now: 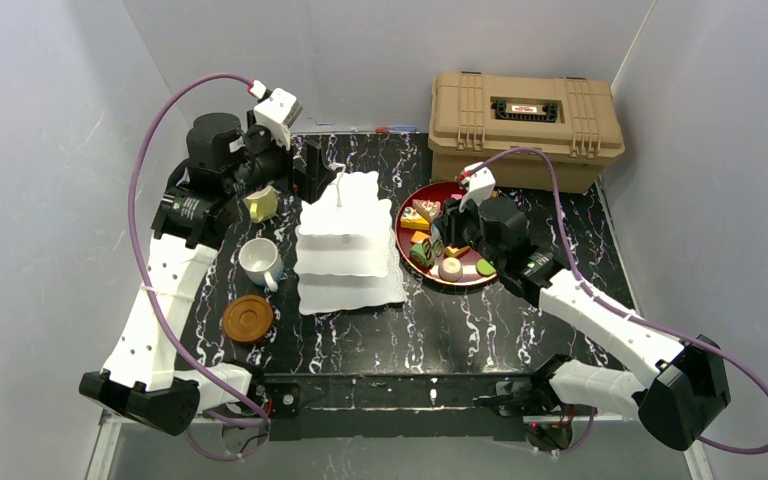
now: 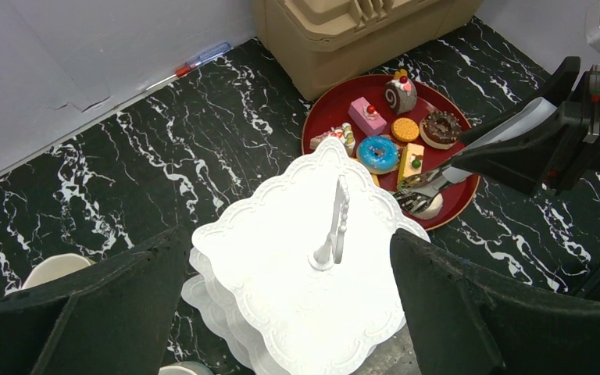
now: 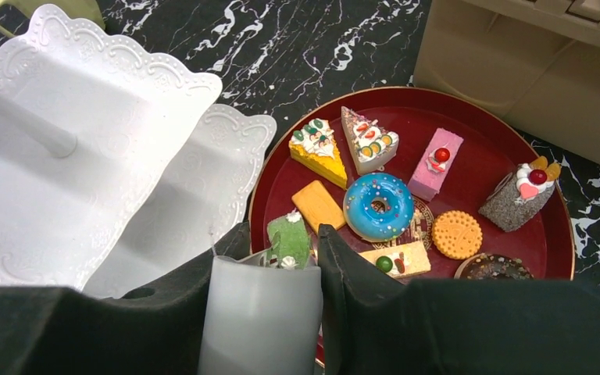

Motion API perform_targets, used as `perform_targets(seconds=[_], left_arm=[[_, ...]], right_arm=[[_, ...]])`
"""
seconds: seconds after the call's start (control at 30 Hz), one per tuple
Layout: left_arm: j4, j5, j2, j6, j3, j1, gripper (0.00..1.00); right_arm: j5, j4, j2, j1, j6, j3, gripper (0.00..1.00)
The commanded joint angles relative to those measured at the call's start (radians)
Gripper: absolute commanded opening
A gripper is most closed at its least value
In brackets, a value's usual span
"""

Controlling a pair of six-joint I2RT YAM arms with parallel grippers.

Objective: Serve the afternoon tea
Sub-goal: Pick up the desert from the tray.

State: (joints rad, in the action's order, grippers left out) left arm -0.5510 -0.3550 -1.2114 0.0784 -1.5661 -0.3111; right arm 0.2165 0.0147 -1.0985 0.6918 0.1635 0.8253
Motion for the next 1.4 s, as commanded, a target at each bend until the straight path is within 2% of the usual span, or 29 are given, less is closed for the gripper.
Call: perform_targets(seconds=[0.0, 0.3, 0.7, 0.97, 1.13, 1.37], left_arm=[[0.001, -0.006, 0.024, 0.006, -0.017, 0.004, 0.98], [0.017, -0.001, 0.024, 0.002, -0.018, 0.006, 0.98], [0.031, 0.013, 0.026, 0.004, -0.018, 0.009, 0.98], [0.028, 0.011, 0.022, 0.01, -0.018, 0.014, 0.98], [0.025, 0.011, 0.021, 0.012, -0.024, 0.015, 0.98], [0.031, 0.008, 0.025, 0.002, -0.018, 0.016, 0.98]], right_arm=[[-0.01, 0.048, 0.002, -0.005, -0.031, 0.058, 0.43], [-0.016, 0.073, -0.036, -0.01, -0.05, 0.07, 0.52], [-0.057, 0.175, -0.112, -0.024, -0.032, 0.05, 0.51], [-0.101, 0.25, -0.167, -0.035, -0.048, 0.029, 0.45], [-0.104, 0.249, -0.151, -0.035, -0.057, -0.005, 0.41], [-0.109, 0.226, -0.094, -0.035, -0.069, -0.072, 0.43]])
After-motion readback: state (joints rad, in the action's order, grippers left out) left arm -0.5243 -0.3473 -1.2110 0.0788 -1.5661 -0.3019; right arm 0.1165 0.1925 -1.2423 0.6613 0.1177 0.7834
